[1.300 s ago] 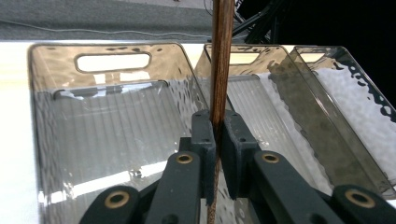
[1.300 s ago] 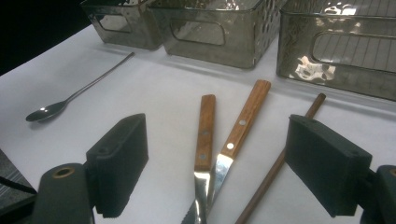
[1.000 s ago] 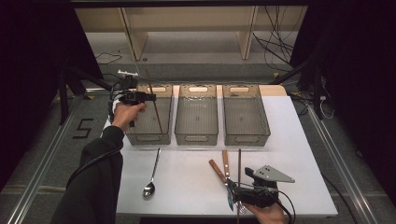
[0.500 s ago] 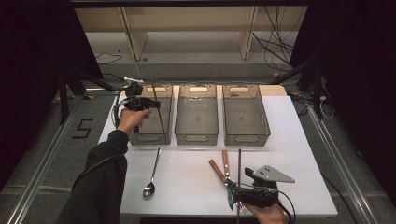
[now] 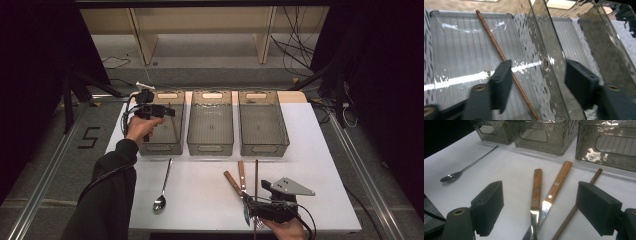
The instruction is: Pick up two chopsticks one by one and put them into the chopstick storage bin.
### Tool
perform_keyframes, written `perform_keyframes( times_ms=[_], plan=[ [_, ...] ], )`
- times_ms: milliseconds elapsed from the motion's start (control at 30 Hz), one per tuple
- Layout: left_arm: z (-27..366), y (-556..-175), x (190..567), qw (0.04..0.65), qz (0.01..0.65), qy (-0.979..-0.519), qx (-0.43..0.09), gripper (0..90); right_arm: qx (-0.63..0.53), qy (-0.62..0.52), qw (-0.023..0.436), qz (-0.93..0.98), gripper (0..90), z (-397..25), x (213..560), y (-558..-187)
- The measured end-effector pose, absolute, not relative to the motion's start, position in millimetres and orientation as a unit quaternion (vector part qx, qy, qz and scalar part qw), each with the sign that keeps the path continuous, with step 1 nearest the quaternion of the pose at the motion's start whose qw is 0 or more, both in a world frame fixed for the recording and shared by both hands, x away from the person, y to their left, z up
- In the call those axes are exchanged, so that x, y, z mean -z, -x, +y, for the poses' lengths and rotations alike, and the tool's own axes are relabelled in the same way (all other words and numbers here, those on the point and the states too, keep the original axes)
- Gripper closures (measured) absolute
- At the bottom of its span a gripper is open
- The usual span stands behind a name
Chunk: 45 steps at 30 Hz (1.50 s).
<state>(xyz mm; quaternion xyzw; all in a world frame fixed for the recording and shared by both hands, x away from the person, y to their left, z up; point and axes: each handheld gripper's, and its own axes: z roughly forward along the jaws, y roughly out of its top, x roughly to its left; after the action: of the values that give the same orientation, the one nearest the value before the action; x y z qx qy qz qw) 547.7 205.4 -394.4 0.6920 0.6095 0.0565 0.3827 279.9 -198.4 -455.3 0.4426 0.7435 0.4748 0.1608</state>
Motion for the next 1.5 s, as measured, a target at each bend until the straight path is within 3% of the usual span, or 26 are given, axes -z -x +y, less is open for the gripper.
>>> perform_keyframes(
  times_ms=[133,433,700,967,1500],
  plan=[
    [206.1,-546.9,394.0,0.384,0.613,-0.688,-0.054,27.7,-0.475,-0.442,0.160,0.744,22.8,-198.4,455.1,-279.8],
    [203.4,-528.3,380.9,0.405,0.587,-0.698,-0.063,22.0,-0.466,-0.447,0.166,0.745,23.3,-198.1,455.7,-280.4],
    [201.2,-480.7,370.6,0.461,0.539,-0.703,-0.059,20.2,-0.442,-0.465,0.166,0.749,26.6,-200.4,456.8,-283.2],
    [197.0,-427.6,394.7,0.494,0.504,-0.706,-0.060,19.4,-0.400,-0.488,0.171,0.757,32.4,-199.8,460.3,-288.6],
    [178.9,-373.1,424.6,0.494,0.449,-0.739,-0.091,17.5,-0.313,-0.490,0.169,0.796,43.4,-193.0,466.7,-300.2]
  ],
)
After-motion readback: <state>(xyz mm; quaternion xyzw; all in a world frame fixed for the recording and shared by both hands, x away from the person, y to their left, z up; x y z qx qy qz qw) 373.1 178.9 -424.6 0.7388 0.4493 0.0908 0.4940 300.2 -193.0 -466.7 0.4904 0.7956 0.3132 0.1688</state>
